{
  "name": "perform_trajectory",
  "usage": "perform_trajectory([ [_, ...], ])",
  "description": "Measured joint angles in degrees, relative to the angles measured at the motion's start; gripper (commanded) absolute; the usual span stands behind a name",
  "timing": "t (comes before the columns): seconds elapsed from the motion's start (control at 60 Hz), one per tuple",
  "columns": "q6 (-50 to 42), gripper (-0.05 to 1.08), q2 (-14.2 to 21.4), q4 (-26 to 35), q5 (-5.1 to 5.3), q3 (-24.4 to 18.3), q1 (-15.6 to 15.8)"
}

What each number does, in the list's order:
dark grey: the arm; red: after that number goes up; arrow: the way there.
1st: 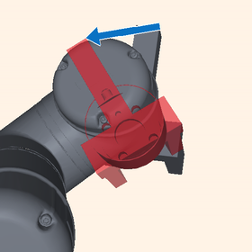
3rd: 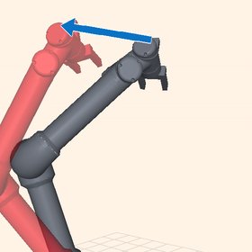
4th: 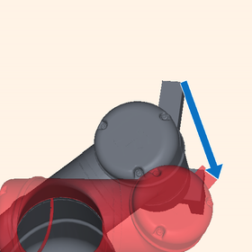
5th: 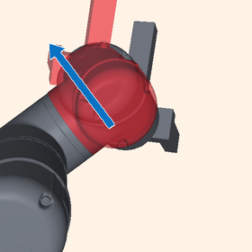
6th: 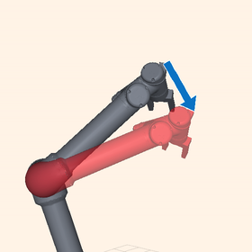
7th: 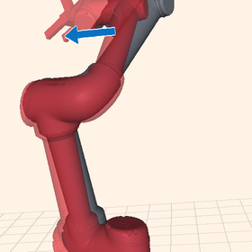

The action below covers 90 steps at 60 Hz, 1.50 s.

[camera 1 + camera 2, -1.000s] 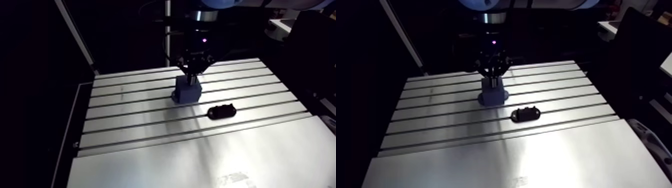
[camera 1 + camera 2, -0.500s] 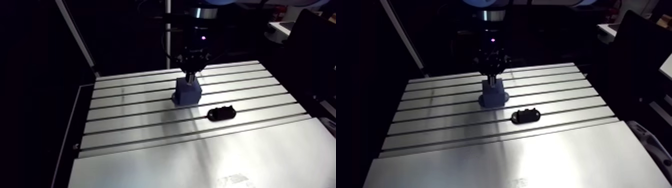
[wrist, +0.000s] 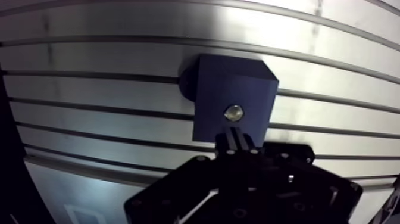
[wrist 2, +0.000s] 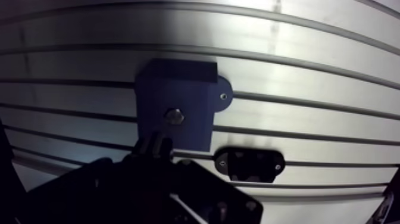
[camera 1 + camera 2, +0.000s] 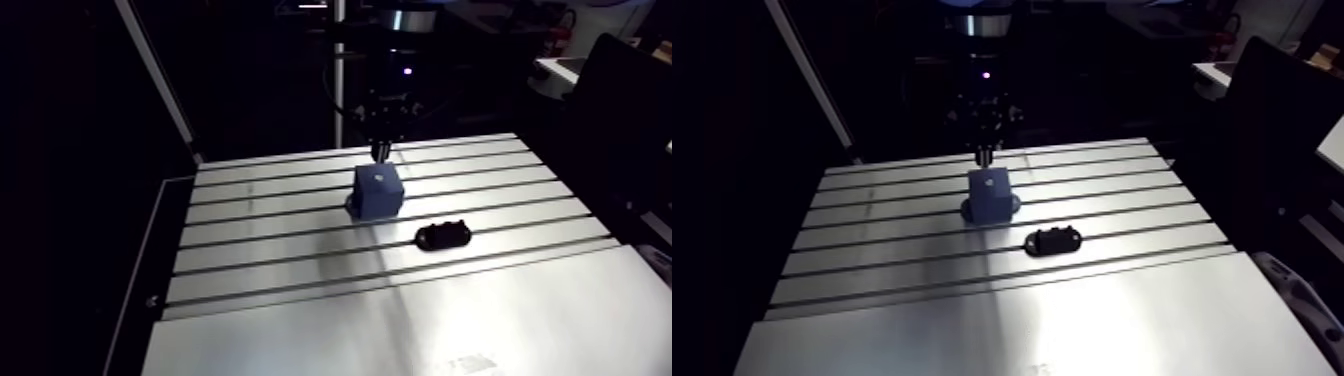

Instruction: Pick up the M10 bolt and insert it into the hex recess until seated.

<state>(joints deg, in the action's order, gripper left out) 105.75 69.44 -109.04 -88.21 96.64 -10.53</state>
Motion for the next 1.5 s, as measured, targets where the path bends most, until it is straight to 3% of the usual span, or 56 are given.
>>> perform_trajectory([
  [0.05,-0.03,0.01,0.21,0.25,-0.21,-0.16,0.13],
  [0.333,-0.27,0.01,1.99,1.94,-2.65,-1.27,1.44],
  [0.517,-0.55,0.01,3.56,4.27,-3.37,-2.71,2.00],
  [1.2,-2.10,0.01,10.44,18.30,-3.28,-10.51,2.43],
  [1.5,-4.34,0.01,14.95,21.47,-2.90,-11.47,3.67],
])
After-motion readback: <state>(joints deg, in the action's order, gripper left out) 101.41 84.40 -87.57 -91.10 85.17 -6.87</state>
